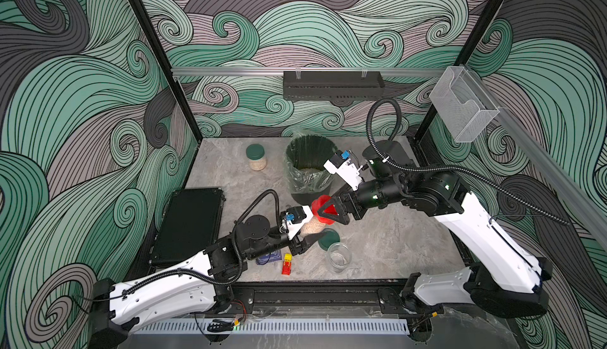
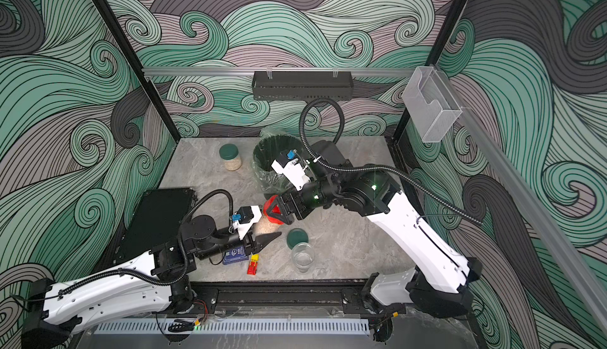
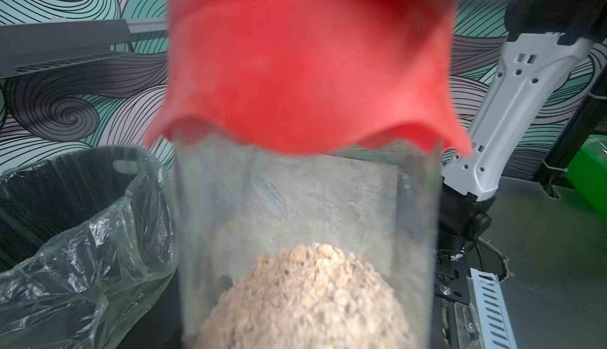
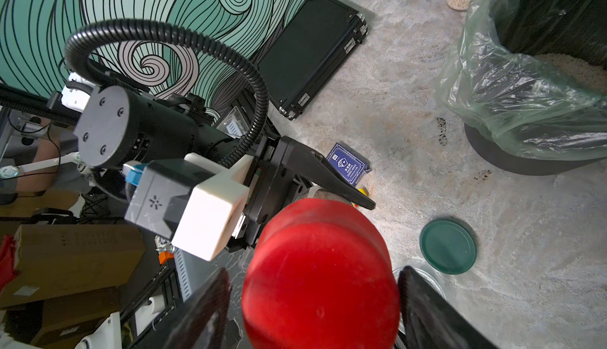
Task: Empty expired oatmeal from jars
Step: Unscrew the lid from the jar.
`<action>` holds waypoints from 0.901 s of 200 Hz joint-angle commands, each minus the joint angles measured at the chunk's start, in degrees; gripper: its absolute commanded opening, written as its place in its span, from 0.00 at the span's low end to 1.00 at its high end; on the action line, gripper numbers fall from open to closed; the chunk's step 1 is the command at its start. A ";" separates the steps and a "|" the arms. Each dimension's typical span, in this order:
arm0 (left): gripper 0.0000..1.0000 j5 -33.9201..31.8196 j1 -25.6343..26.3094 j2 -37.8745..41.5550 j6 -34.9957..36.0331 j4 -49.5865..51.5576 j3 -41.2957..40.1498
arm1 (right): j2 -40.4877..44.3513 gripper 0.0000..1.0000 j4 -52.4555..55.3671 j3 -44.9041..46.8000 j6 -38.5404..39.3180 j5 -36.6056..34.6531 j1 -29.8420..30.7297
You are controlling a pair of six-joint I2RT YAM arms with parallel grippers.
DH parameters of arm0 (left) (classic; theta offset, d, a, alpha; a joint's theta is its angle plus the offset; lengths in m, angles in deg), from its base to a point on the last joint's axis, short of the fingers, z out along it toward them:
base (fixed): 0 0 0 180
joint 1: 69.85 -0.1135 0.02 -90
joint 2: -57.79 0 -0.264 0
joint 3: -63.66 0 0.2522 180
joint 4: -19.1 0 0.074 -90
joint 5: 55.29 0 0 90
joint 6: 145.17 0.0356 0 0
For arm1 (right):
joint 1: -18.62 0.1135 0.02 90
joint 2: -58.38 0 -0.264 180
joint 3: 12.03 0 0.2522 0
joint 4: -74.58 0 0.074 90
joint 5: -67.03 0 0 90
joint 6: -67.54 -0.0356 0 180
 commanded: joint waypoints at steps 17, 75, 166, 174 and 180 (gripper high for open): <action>0.59 0.30 -0.26 1.07 0.65 -1.34 1.69 | 0.20 0.73 -0.77 0.90 0.57 2.23 0.63; 0.59 0.61 -0.27 1.05 0.58 -1.07 1.94 | -0.07 0.77 -0.80 2.36 1.51 2.55 0.72; 0.59 2.87 -0.29 0.58 -0.73 -0.66 2.35 | 4.47 0.38 -11.40 7.63 26.85 18.16 0.73; 0.59 3.23 -0.21 0.44 -0.95 -0.02 2.55 | 5.19 0.38 -12.21 9.01 33.78 22.69 0.72; 0.58 3.14 -0.25 0.45 -1.52 0.15 2.64 | 5.71 0.38 -12.22 10.16 39.36 25.13 0.72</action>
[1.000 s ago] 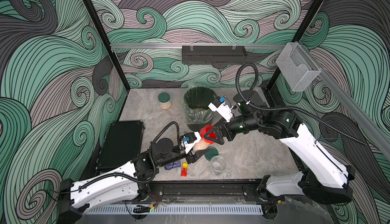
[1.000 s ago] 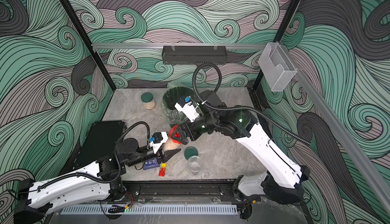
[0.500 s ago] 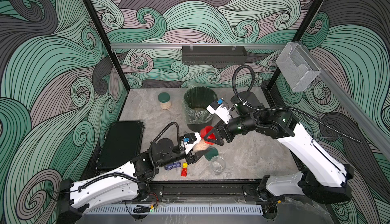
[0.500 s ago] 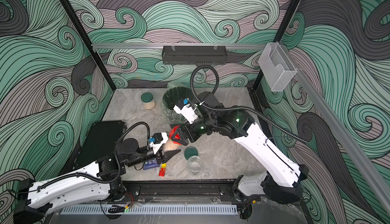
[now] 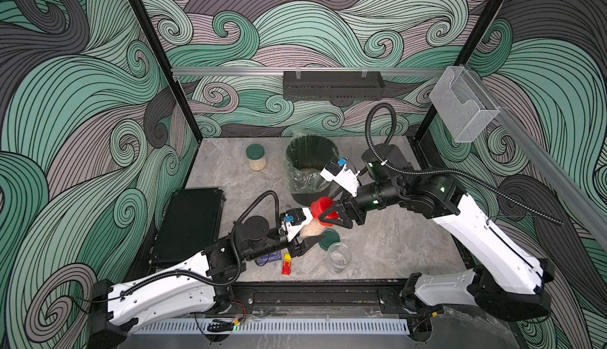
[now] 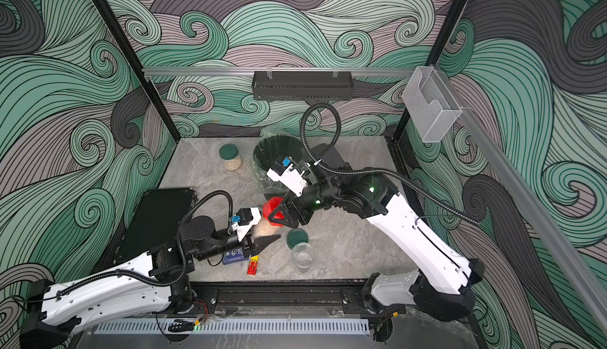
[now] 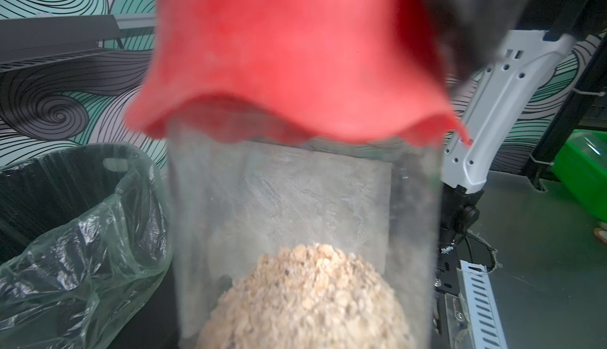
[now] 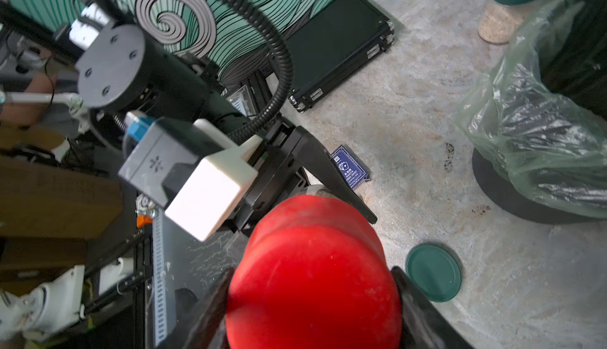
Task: Empty expired oatmeal from jars
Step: Unscrew the lid from the jar.
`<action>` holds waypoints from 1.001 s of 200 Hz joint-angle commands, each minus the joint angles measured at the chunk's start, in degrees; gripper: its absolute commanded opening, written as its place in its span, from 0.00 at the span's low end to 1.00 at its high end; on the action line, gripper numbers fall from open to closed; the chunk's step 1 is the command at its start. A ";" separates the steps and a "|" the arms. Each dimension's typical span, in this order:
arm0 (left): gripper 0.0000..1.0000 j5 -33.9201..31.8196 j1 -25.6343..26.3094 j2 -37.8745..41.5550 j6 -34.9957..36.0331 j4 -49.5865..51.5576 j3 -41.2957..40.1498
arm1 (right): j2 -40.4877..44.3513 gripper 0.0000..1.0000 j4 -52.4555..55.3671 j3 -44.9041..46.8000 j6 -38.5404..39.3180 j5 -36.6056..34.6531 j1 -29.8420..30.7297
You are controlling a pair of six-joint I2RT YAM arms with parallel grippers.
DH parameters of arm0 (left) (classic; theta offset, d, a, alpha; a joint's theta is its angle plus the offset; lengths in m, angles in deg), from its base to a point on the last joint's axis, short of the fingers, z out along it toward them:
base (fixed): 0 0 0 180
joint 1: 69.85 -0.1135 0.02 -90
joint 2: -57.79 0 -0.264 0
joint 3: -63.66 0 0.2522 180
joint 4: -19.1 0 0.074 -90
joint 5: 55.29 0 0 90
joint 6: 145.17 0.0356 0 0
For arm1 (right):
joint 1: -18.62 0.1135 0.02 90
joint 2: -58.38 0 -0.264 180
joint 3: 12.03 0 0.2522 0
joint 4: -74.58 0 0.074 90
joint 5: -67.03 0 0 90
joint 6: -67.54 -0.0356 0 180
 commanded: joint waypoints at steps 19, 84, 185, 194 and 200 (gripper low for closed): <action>0.56 -0.01 -0.34 -0.65 -3.13 -2.30 2.34 | 4.12 0.37 -6.75 6.90 36.04 22.79 0.96; 0.54 -0.14 -0.39 -0.77 -3.35 -3.39 1.51 | 1.86 0.35 -2.11 3.68 46.40 31.30 -8.65; 0.54 -2.13 -0.39 -1.75 -1.60 -5.39 1.16 | 1.16 0.99 -3.81 -0.48 30.71 22.53 -10.42; 0.54 -3.00 -0.38 -2.00 -1.02 -5.92 1.10 | 1.07 0.99 -5.05 -1.99 22.63 18.21 -10.24; 0.54 -3.46 -0.39 -2.20 -0.61 -6.23 1.00 | 1.06 0.99 -5.70 -3.04 16.52 14.09 -9.94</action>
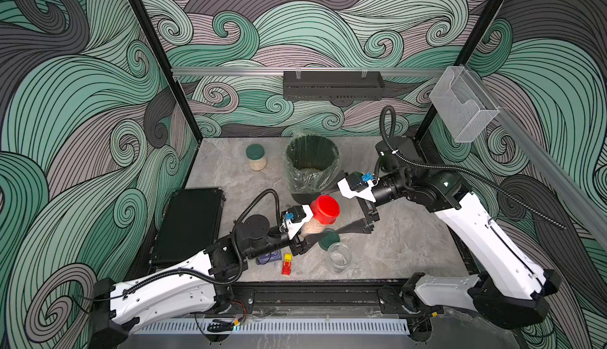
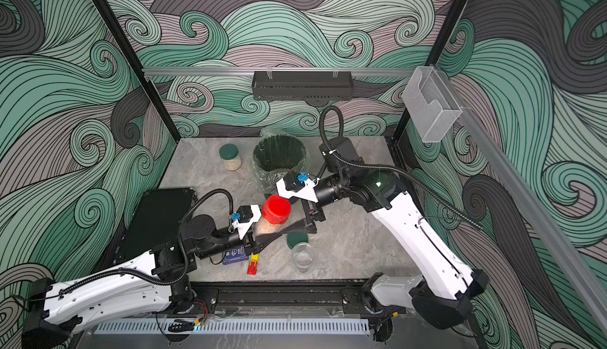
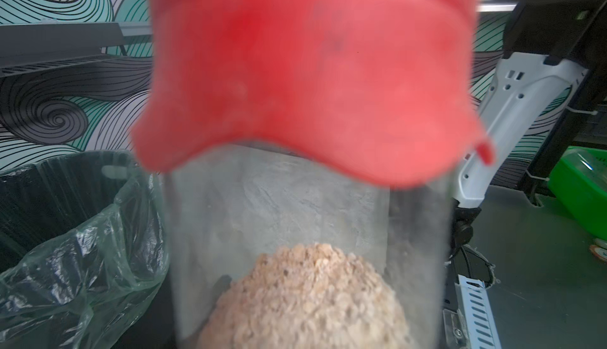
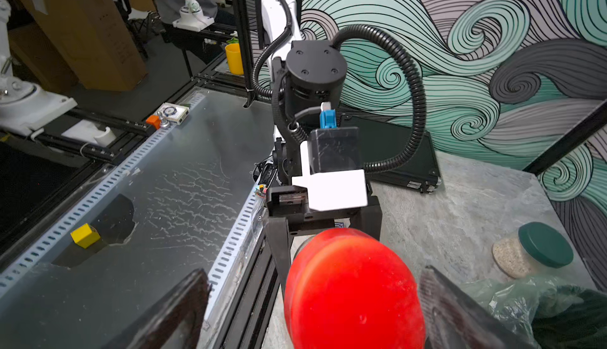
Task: Empty expired oatmeal from jars
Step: Unscrew the lid from the jar.
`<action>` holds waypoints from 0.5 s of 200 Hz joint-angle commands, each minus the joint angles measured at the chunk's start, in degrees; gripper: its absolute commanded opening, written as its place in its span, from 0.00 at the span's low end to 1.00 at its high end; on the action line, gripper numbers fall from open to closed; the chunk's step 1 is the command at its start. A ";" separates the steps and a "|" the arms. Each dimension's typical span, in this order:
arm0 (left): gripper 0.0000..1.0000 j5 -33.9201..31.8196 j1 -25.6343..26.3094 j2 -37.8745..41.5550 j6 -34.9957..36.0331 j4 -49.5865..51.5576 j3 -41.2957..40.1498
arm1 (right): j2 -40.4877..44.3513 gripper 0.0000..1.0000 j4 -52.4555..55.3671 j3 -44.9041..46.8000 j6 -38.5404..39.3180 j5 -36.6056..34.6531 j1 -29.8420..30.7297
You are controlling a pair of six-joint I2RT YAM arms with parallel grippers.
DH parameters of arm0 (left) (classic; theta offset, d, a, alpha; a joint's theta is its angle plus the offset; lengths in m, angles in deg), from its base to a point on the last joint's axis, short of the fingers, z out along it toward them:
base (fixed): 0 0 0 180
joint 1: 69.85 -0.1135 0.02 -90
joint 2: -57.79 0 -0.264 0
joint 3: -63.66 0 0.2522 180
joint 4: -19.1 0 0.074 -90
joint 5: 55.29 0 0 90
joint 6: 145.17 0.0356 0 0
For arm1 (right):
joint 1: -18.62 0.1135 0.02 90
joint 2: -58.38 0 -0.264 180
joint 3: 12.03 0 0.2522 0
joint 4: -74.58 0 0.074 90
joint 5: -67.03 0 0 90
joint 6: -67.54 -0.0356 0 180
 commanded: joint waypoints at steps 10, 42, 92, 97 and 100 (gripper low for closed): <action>0.54 -3.28 -0.32 -1.00 1.52 -3.72 0.92 | 0.76 0.99 -3.69 -5.38 -29.43 -17.89 1.12; 0.54 -3.77 -0.32 -1.94 2.75 -4.51 1.18 | 0.46 0.98 5.57 -9.48 -46.46 -32.57 1.53; 0.54 -2.99 -0.27 -2.19 2.93 -3.12 1.69 | -0.96 0.99 12.71 -10.60 -45.58 -34.59 3.50; 0.54 -2.90 -0.31 -2.16 2.94 -3.01 1.66 | -1.23 0.99 12.69 -10.33 -45.28 -34.49 3.76; 0.54 -2.90 -0.32 -2.11 2.92 -2.98 1.60 | -1.36 0.99 12.66 -10.23 -45.19 -34.47 3.95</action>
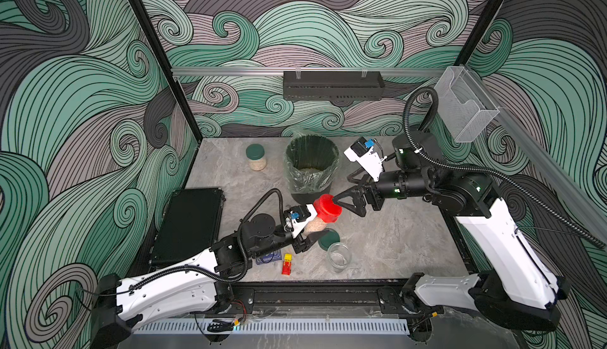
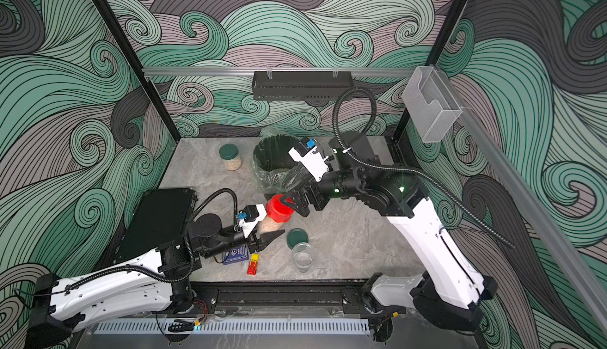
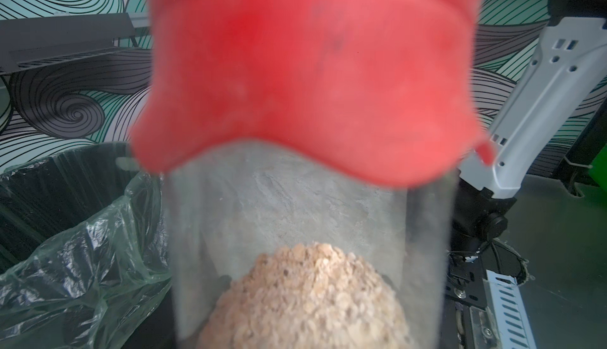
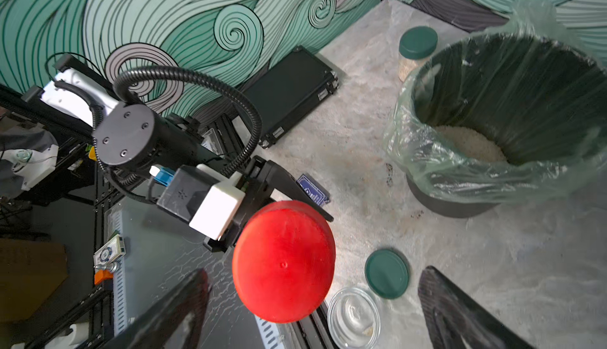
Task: Empty expired oatmeal from jars
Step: Unscrew the lid from the jar.
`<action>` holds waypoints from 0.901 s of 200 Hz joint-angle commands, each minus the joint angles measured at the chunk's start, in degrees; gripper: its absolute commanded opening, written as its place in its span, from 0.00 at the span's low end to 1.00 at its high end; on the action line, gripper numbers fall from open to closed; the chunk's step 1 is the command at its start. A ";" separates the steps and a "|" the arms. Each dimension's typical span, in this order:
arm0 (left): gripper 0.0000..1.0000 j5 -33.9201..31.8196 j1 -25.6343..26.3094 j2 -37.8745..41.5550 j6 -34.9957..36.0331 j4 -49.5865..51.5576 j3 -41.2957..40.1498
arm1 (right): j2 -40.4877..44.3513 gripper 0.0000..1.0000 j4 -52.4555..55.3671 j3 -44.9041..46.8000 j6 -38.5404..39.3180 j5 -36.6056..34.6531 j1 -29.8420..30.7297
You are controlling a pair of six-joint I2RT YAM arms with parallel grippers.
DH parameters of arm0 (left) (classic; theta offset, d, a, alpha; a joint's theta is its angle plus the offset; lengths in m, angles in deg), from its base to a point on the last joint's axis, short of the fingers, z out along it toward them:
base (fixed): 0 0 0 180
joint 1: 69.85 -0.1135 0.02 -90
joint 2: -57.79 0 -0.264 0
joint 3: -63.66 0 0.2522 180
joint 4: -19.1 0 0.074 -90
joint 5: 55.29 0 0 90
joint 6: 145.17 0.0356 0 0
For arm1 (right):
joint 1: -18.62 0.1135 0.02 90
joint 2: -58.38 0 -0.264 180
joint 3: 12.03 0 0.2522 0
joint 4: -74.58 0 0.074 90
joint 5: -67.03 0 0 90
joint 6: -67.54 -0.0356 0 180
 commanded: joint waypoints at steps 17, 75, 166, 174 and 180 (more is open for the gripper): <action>0.55 -0.12 -0.32 0.36 0.56 -1.61 1.66 | -2.64 0.99 3.60 0.00 -1.76 -1.78 1.94; 0.55 0.31 -0.21 0.41 0.56 -1.01 1.88 | -5.00 0.99 1.87 -0.21 -1.62 0.68 3.75; 0.55 0.50 -0.23 0.54 0.65 -0.76 2.02 | -6.09 0.83 1.93 1.29 0.27 5.22 4.37; 0.55 0.50 -0.23 0.55 0.65 -0.77 2.05 | -6.07 0.85 1.95 1.52 0.17 5.62 4.45; 0.55 0.50 -0.23 0.51 0.65 -0.70 2.01 | -5.99 0.88 1.90 1.78 0.16 5.75 4.45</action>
